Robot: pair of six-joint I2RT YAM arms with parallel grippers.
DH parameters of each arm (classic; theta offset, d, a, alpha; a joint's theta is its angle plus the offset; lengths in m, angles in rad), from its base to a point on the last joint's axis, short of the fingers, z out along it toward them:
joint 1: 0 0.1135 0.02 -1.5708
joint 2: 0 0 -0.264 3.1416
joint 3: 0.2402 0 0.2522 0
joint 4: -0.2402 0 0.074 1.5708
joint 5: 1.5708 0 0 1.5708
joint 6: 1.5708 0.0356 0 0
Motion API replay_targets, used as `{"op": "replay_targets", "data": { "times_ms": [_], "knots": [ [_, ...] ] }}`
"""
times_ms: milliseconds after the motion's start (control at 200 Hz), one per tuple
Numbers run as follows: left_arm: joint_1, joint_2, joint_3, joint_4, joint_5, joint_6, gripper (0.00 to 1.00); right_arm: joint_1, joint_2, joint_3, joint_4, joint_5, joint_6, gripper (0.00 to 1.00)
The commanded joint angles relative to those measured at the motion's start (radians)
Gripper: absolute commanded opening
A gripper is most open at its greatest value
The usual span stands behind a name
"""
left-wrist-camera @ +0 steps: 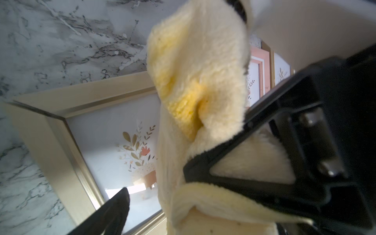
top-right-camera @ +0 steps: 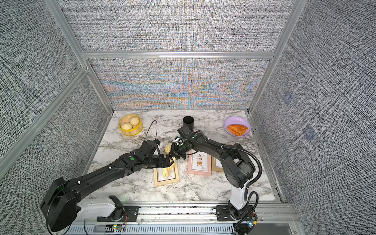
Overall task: Wipe the picture frame with a cloth
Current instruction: Adjust the cleaning item.
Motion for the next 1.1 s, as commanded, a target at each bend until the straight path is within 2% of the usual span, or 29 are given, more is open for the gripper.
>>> {"op": "replay_targets", "data": {
  "times_ms": [0, 80, 165, 285, 460, 500, 631, 706, 831, 1096],
  "knots": [
    [0.003, 0.008, 0.009, 0.090, -0.058, 0.024, 1.00, 0.006, -0.027, -0.030, 0.039, -0.084, 0.065, 0.00],
    [0.003, 0.014, -0.011, 0.168, -0.044, 0.012, 0.99, 0.007, -0.037, -0.055, 0.084, -0.098, 0.098, 0.00],
    [0.003, 0.038, -0.011, 0.216, -0.020, 0.018, 0.93, 0.007, -0.037, -0.059, 0.105, -0.109, 0.114, 0.00],
    [0.003, 0.058, -0.014, 0.285, -0.011, 0.018, 0.74, 0.009, -0.035, -0.063, 0.142, -0.124, 0.143, 0.00],
    [0.003, 0.053, -0.005, 0.330, -0.044, 0.010, 0.55, 0.012, -0.029, -0.085, 0.182, -0.136, 0.169, 0.01],
    [0.003, 0.048, -0.005, 0.331, -0.060, 0.008, 0.49, 0.013, -0.028, -0.092, 0.190, -0.137, 0.175, 0.01],
    [0.006, 0.029, -0.015, 0.327, -0.121, 0.000, 0.16, 0.015, -0.028, -0.116, 0.221, -0.142, 0.198, 0.01],
    [0.011, 0.019, -0.018, 0.306, -0.148, -0.005, 0.01, 0.014, -0.026, -0.125, 0.228, -0.143, 0.201, 0.05],
    [0.017, -0.006, -0.023, 0.259, -0.193, -0.011, 0.00, 0.012, -0.033, -0.136, 0.213, -0.141, 0.184, 0.15],
    [0.028, -0.155, -0.043, 0.117, -0.201, 0.030, 0.00, -0.040, -0.089, -0.096, -0.070, -0.071, -0.024, 0.42]
  ]
}}
